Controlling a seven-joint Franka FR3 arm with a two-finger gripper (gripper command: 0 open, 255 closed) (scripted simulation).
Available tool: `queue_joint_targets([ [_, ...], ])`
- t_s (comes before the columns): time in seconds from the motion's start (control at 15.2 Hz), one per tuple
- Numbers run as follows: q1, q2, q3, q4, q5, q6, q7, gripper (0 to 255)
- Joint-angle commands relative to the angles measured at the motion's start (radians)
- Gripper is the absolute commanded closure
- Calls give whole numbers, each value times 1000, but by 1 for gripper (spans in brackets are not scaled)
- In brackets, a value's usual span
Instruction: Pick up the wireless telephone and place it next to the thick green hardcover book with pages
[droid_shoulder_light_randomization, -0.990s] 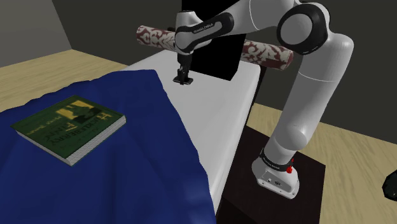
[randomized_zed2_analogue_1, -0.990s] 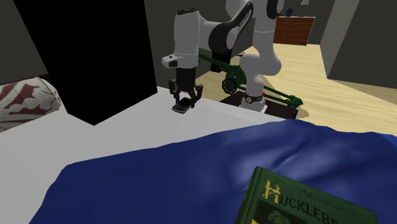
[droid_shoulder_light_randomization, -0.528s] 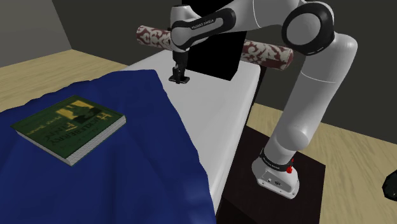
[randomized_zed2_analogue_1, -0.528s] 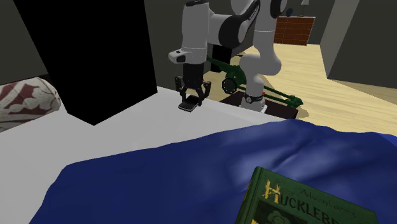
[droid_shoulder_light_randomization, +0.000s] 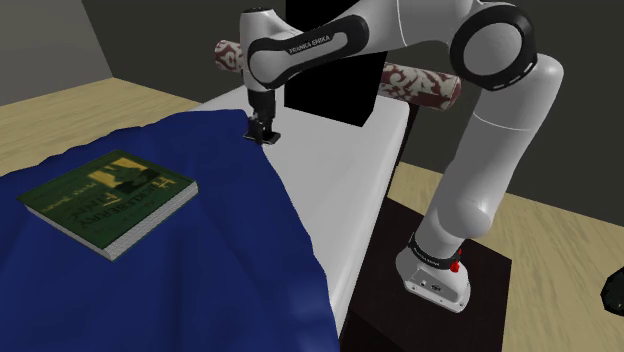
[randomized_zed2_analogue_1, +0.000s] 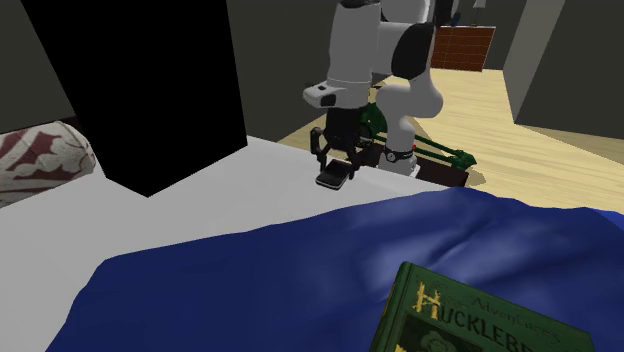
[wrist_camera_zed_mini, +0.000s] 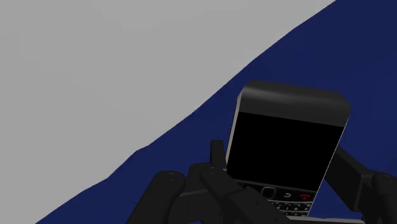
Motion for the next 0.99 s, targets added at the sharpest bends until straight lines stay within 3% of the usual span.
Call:
queue_joint_targets([
  [0.0, 24, 16, 20, 14, -5, 0, 48, 255],
  [0.92, 211, 186, 147, 241, -59, -81, 370, 255],
])
